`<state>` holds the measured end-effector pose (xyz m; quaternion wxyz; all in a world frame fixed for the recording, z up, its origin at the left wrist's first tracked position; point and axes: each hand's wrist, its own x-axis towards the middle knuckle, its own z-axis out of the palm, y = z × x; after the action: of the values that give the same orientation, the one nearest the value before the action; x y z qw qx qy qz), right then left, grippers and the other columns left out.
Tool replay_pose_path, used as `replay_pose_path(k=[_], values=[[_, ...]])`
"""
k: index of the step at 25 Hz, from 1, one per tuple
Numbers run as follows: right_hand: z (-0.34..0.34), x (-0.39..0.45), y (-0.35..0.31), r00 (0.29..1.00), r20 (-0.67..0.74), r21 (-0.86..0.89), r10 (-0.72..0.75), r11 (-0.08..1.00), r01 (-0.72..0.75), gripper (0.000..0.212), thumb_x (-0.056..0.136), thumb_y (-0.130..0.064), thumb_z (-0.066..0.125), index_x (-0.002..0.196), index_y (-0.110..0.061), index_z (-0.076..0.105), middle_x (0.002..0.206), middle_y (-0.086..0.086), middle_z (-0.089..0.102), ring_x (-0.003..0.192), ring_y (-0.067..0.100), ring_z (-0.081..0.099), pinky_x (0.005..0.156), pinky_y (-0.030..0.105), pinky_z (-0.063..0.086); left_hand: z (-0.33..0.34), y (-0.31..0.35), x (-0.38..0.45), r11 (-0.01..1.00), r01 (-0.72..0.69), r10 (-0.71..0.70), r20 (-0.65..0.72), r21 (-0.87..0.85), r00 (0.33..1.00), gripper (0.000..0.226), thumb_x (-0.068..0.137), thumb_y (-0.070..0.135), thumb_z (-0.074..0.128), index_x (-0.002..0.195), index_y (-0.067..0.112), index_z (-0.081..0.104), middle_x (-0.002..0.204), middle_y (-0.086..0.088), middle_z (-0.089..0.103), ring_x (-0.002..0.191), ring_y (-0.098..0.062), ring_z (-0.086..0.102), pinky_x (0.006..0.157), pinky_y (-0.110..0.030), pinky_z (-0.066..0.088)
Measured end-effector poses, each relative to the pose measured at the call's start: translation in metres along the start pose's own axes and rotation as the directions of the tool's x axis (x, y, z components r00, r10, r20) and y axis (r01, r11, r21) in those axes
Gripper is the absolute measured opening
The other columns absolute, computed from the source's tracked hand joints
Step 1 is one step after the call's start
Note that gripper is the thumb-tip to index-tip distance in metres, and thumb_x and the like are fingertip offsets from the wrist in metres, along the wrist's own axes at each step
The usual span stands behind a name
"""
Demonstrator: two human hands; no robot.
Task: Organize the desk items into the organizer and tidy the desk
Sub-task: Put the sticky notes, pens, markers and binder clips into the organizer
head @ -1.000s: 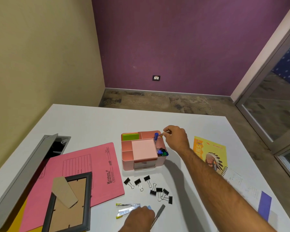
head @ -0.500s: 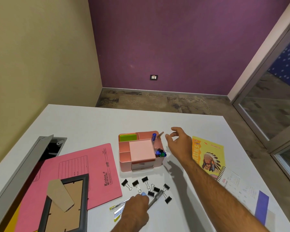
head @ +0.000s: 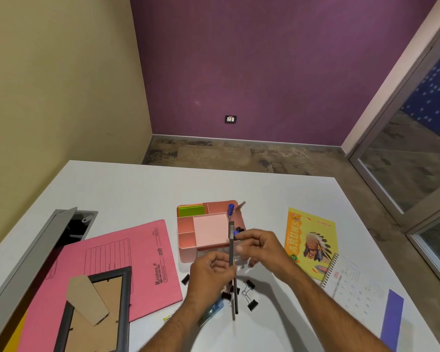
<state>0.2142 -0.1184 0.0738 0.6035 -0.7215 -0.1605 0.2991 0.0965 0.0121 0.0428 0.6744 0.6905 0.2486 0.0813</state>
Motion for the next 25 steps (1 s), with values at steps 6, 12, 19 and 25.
replay_pose_path(k=[6, 12, 19, 25], values=[[0.017, 0.007, -0.016, 0.983, -0.145, 0.042, -0.114, 0.992, 0.121, 0.018, 0.077, -0.003, 0.077, 0.094, -0.003, 0.07, 0.061, 0.011, 0.065, 0.057, 0.021, 0.06, 0.055, 0.03, 0.05, -0.003, 0.005, 0.004, 0.99, -0.088, 0.085, 0.03, 0.111, 0.996, 0.019, 0.068, 0.006, 0.08, 0.079, 0.02, 0.073, 0.069, 0.002, 0.071, 0.059, -0.007, 0.058, 0.063, -0.028, 0.057], [0.024, 0.029, -0.057, 0.85, -0.436, -0.02, -0.295, 0.948, 0.318, 0.022, 0.081, -0.002, 0.072, 0.101, -0.007, 0.064, 0.065, 0.01, 0.068, 0.063, 0.027, 0.07, 0.057, 0.036, 0.057, -0.01, 0.015, 0.023, 0.992, -0.058, 0.057, 0.006, 0.111, 0.998, 0.028, 0.079, -0.001, 0.065, 0.1, 0.016, 0.071, 0.07, 0.012, 0.064, 0.054, 0.0, 0.05, 0.053, -0.015, 0.044], [0.021, 0.079, -0.069, 0.683, -0.466, -0.52, -0.563, 0.799, 0.304, 0.023, 0.088, -0.014, 0.068, 0.111, -0.013, 0.067, 0.102, 0.004, 0.072, 0.088, 0.015, 0.07, 0.079, 0.035, 0.061, -0.027, 0.01, 0.025, 0.994, -0.034, 0.048, -0.151, 0.1, 0.987, 0.02, 0.08, 0.003, 0.072, 0.094, 0.018, 0.077, 0.09, 0.004, 0.072, 0.08, -0.009, 0.068, 0.064, -0.014, 0.055], [0.023, 0.098, -0.037, 0.825, -0.4, -0.671, -0.4, 0.741, 0.035, 0.025, 0.091, -0.027, 0.063, 0.113, -0.02, 0.071, 0.114, 0.0, 0.072, 0.104, 0.016, 0.064, 0.092, 0.028, 0.049, -0.039, 0.027, 0.038, 0.997, -0.074, 0.061, -0.275, -0.036, 0.96, 0.016, 0.082, 0.01, 0.075, 0.096, 0.016, 0.077, 0.088, 0.002, 0.075, 0.078, -0.012, 0.071, 0.067, -0.018, 0.058]])
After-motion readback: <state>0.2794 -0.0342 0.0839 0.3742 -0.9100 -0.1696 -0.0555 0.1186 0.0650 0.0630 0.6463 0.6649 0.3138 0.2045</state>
